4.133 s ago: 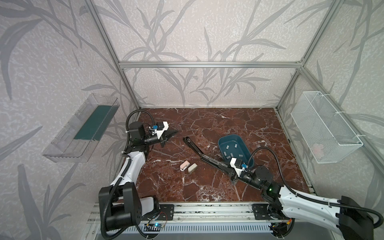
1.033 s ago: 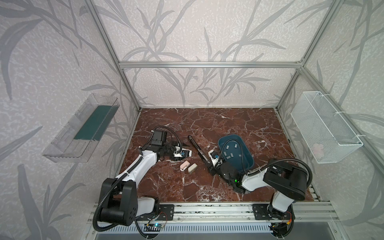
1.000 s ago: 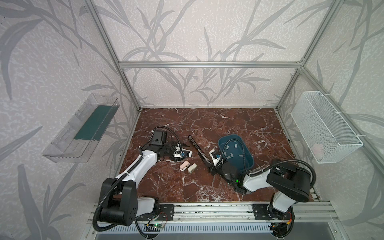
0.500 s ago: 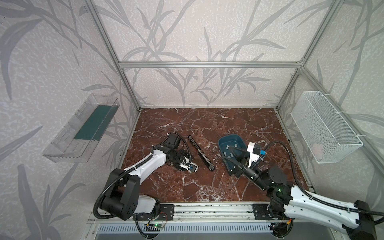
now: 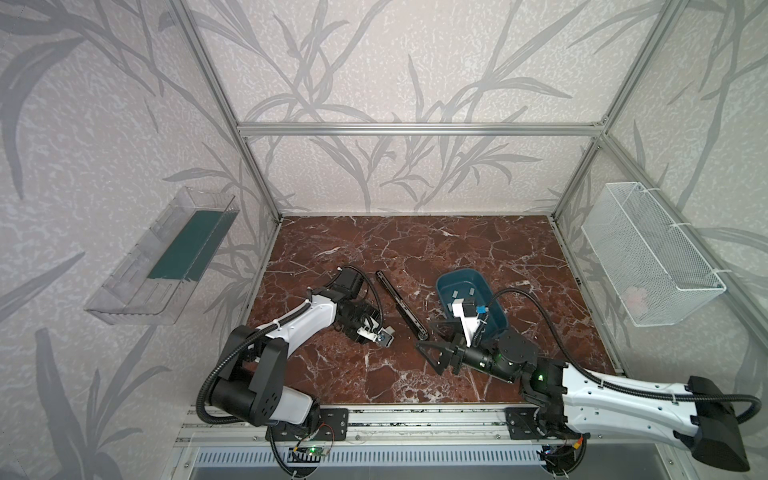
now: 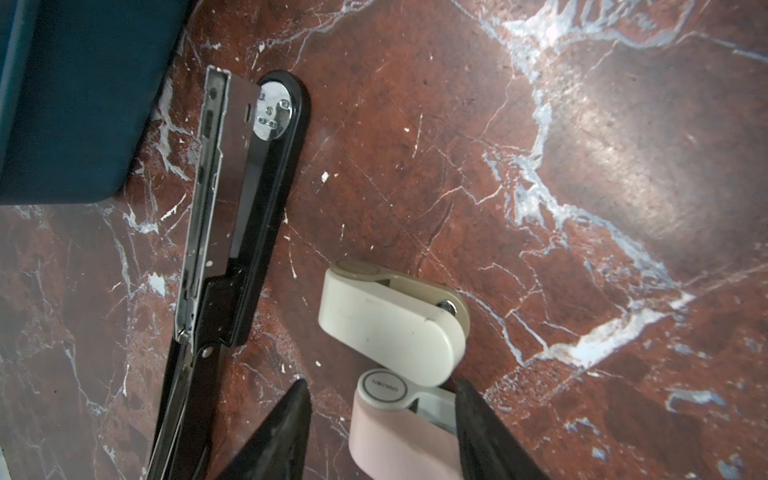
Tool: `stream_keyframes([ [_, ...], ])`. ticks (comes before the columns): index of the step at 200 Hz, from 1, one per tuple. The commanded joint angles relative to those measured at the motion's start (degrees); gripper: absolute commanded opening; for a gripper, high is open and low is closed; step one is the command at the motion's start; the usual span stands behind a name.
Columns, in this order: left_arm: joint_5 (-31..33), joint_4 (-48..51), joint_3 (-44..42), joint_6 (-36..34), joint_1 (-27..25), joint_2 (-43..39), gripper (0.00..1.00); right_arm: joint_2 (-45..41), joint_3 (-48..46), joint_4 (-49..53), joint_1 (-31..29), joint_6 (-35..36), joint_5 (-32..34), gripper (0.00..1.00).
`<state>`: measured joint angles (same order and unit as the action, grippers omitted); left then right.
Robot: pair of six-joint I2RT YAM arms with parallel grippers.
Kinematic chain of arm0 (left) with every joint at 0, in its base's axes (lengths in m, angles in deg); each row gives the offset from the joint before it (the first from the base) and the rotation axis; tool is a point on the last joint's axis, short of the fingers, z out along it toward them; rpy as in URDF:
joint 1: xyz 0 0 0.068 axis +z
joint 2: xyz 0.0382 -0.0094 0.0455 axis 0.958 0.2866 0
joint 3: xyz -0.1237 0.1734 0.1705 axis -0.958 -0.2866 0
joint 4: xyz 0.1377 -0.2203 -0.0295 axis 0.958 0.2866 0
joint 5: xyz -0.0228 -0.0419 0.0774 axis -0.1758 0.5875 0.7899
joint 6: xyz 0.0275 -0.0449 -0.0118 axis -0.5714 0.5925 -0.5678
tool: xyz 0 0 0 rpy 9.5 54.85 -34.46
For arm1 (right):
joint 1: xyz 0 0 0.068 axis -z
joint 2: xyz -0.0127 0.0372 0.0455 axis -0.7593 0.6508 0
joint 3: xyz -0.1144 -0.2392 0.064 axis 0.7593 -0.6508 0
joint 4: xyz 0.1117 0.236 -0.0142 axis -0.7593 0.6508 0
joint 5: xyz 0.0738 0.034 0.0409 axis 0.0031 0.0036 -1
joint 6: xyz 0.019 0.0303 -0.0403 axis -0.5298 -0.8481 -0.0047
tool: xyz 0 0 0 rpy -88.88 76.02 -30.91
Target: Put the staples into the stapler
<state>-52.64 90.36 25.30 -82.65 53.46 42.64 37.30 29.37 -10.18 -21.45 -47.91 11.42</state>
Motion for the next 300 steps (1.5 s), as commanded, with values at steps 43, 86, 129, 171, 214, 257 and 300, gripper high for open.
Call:
stream_keyframes([
  [43,1.66,3.56,1.69,-3.06,-3.83,3.25,0.57,-3.76,0.1,4.83,0.84,3.48,9.26,0.99],
  [86,-1.62,2.52,2.05,-1.57,-6.43,3.27,0.57,-15.24,-6.73,7.02,7.51,3.32,18.49,0.99],
  [129,-1.18,0.3,1.87,0.99,-8.71,3.8,0.55,-15.1,-7.91,8.12,11.7,-1.07,16.83,0.99],
  [171,0.33,-2.27,0.47,1.07,-6.4,-1.4,0.55,-13.34,-7.78,8.09,11.7,-1.62,15.82,0.99],
  [214,4.47,1.07,0.46,-2.73,-4.02,-3.81,0.58,-13.97,-8.13,8.36,13.54,-1.94,16.22,0.99],
  [257,5.99,-0.09,-0.19,-3.04,-2.85,-4.92,0.58,-14.22,-8.22,8.55,13.54,-1.98,16.61,0.99],
  [300,5.31,-1.37,-0.55,-2.4,-2.27,-4.41,0.58,-13.53,-8.22,8.37,13.56,-2.08,16.53,0.99],
])
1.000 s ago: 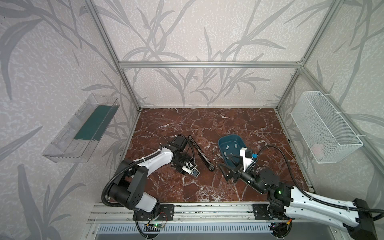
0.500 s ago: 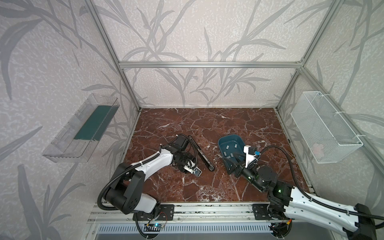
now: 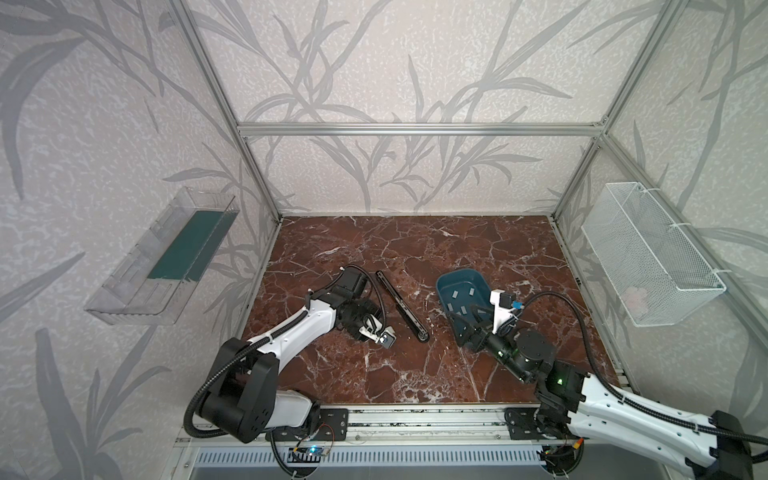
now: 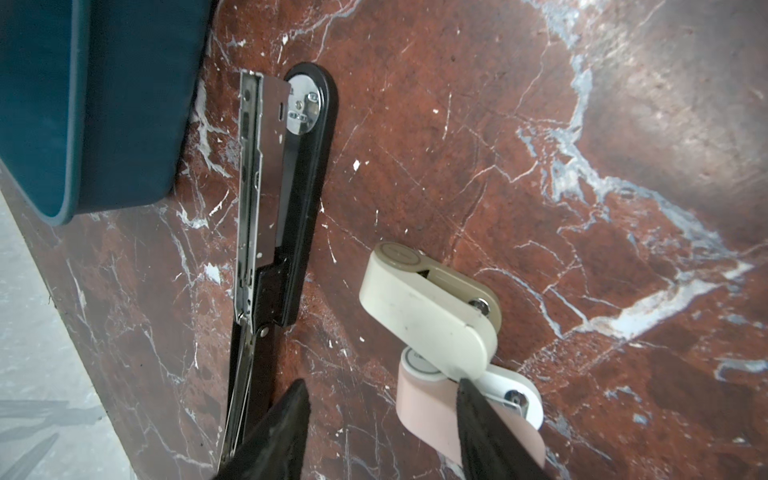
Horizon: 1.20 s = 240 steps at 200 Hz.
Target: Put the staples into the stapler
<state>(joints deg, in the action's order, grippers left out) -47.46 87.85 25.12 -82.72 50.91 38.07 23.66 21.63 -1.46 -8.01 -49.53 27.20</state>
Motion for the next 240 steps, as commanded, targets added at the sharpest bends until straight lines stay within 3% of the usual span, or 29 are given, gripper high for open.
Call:
stream_keyframes([
  [1,0.18,1.17,-0.39,-2.33,0.29,0.26,0.58,0.1,-0.48,-0.35,0.11,-0.49,0.75,0.99],
  [55,-0.06,2.32,-0.02,-2.77,-0.04,1.62,0.58,-0.87,-1.21,-0.51,0.18,-0.4,1.11,0.99],
  [100,0.6,2.89,0.2,-3.17,-0.28,3.45,0.58,-4.77,-5.51,-7.64,0.19,2.16,-0.56,0.99],
  [157,-1.19,2.88,0.64,-2.08,-3.1,5.52,0.58,-5.52,-6.49,-9.24,0.12,1.84,-0.29,0.99],
  [240,-6.27,-2.76,1.16,5.48,-7.55,7.74,0.56,-1.88,-3.91,-8.52,0.19,3.51,-6.66,0.99],
])
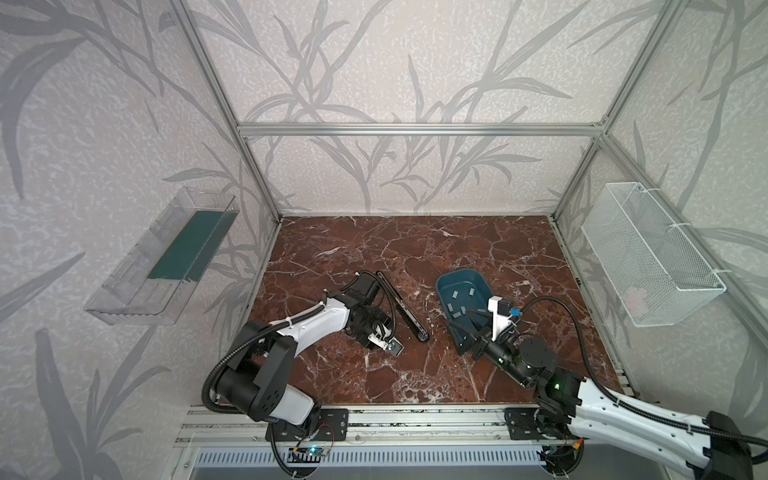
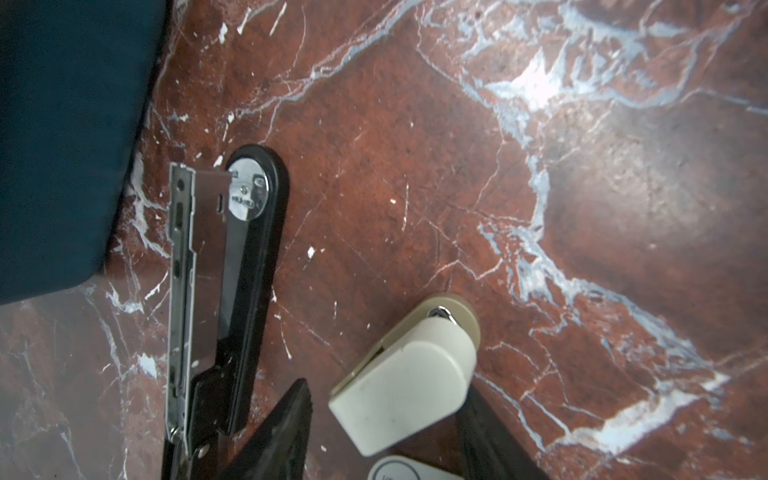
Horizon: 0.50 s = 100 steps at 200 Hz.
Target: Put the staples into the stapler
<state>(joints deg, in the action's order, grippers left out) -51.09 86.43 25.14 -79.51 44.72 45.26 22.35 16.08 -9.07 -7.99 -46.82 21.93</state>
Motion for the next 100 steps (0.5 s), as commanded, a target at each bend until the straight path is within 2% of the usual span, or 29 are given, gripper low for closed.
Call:
stream_keyframes([
  [1,-2.69,-1.38,1.14,2.36,-1.49,0.59,0.56,-0.63,1.64,-0.92,0.17,0.8,-1.38,0.99],
  [48,-2.62,-3.25,2.14,7.01,-3.71,1.76,0.51,-3.32,1.64,2.22,0.14,-0.16,1.46,0.99],
  [68,-1.4,-1.14,2.36,5.12,-3.71,2.16,0.49,-3.51,1.64,2.82,0.17,-0.16,2.38,0.99],
  [100,-4.26,6.69,5.44,2.64,-3.72,4.48,0.44,-2.81,1.95,3.36,0.17,-0.23,2.65,0.99],
])
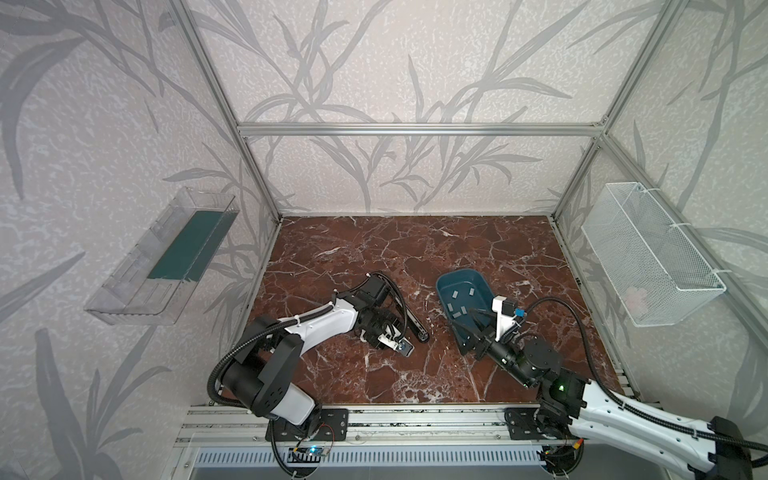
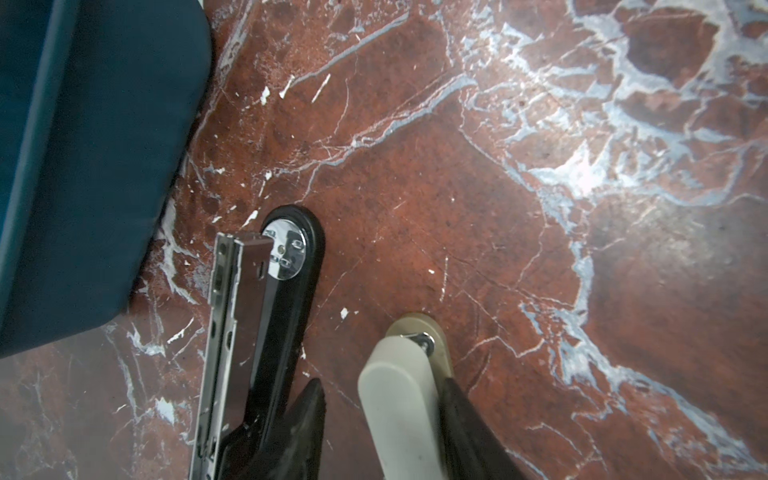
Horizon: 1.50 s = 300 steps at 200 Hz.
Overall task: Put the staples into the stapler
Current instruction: 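Lower the left gripper onto the cream stapler and close on it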
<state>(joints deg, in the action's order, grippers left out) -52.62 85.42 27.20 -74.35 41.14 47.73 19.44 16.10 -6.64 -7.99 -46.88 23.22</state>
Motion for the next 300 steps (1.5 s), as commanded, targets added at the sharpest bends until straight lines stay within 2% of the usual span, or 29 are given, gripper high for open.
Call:
stream_keyframes([
  [1,-2.8,7.99,3.57,-2.52,-0.14,2.11,0.44,0.14,1.95,1.03,0.12,-0.17,1.37,0.99],
  [25,-2.64,11.77,5.29,-3.35,-0.08,3.88,0.41,0.15,2.17,1.75,0.15,-0.45,1.86,0.99],
  [170,-3.67,9.9,6.1,0.64,-0.21,5.94,0.39,0.27,2.15,2.32,0.16,-1.28,2.61,0.99],
  [184,-3.32,9.91,6.29,0.8,-0.22,6.15,0.34,0.36,2.21,2.36,0.17,-1.39,2.69,0.99],
  [239,-4.98,11.15,7.82,1.95,-0.18,5.3,0.0,0.85,2.15,2.49,0.17,-1.86,3.16,0.99],
  [265,-6.6,11.48,9.41,5.53,0.21,4.73,0.0,0.85,2.23,3.16,0.15,-2.38,4.63,0.99],
  [300,-7.77,7.77,12.63,16.78,0.3,1.2,0.0,0.86,3.81,7.89,0.12,-5.17,8.16,1.0],
])
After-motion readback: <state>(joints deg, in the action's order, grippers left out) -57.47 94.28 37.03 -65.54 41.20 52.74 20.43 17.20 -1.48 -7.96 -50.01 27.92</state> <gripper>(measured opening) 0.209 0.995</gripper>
